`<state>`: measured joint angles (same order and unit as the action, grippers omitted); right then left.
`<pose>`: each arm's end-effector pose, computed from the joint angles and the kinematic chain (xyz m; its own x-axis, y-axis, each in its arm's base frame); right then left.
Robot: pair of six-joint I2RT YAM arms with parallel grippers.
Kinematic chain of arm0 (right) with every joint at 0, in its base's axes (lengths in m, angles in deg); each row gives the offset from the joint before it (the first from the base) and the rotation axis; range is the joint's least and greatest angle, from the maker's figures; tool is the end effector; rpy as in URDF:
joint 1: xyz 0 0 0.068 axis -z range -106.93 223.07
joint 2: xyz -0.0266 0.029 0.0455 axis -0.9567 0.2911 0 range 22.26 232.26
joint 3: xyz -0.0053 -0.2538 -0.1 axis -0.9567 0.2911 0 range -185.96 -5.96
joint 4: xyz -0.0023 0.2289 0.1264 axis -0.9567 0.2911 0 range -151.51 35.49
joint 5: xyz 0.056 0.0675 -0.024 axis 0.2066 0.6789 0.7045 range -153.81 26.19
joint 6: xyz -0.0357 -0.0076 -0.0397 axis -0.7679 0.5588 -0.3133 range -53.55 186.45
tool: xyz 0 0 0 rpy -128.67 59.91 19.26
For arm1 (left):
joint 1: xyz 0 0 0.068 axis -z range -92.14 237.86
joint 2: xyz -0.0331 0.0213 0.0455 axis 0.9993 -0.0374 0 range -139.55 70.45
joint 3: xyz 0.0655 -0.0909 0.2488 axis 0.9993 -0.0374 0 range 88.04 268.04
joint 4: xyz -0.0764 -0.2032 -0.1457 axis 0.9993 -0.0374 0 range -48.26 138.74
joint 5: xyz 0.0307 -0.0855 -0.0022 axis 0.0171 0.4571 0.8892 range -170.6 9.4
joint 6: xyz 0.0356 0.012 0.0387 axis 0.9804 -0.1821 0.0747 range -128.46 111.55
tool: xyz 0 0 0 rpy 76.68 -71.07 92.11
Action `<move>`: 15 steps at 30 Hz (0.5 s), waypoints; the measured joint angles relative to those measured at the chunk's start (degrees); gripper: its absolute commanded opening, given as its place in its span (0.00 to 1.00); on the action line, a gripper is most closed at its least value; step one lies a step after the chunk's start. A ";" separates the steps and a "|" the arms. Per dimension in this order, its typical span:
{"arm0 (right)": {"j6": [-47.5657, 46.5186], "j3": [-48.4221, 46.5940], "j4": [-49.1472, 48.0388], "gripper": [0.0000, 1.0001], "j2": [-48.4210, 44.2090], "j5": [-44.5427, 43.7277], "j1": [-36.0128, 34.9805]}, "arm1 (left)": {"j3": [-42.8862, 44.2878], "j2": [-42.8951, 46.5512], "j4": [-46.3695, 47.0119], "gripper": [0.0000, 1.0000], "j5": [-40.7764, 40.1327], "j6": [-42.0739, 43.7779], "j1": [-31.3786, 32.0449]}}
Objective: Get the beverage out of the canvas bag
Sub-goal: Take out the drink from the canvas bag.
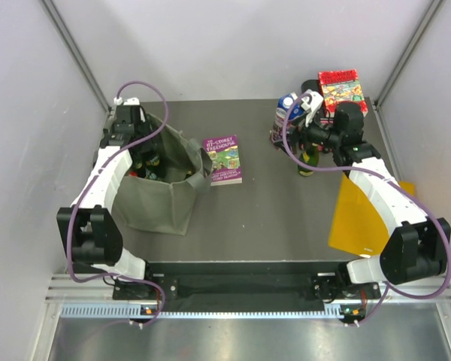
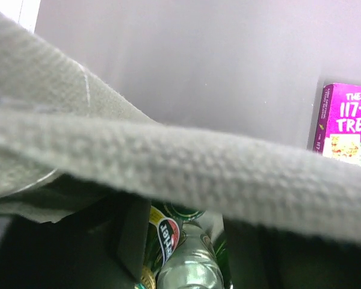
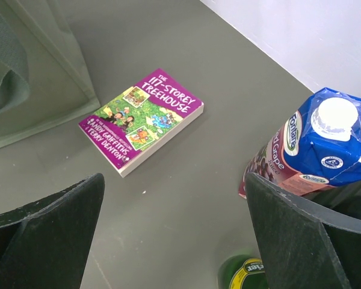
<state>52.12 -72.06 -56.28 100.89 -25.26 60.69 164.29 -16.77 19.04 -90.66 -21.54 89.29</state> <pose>0.3050 0.0897 0.3467 -0.1036 -0.2209 -0.9698 -0.7979 0.6006 -0.0516 0.3419 -0.0024 0.3185 -0.6101 -0.2078 -0.7646 -0.2525 0.9657 -0.0609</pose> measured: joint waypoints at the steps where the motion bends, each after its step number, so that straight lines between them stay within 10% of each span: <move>1: 0.00 0.00 0.02 1.00 0.00 0.00 0.00 | 0.00 -0.20 0.15 0.48 0.00 0.02 0.00; 9: 0.02 0.02 0.02 1.00 0.00 -0.31 0.00 | 0.13 -1.14 0.48 0.03 0.55 0.85 -0.11; 15: 0.02 0.02 0.02 1.00 0.00 -0.31 -0.02 | 2.12 -1.16 -3.39 0.00 2.23 1.31 -0.42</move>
<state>52.15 -72.04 -56.26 100.89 -25.57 60.67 166.41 -17.93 15.65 -88.43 -20.23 88.88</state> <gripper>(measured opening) 0.995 0.386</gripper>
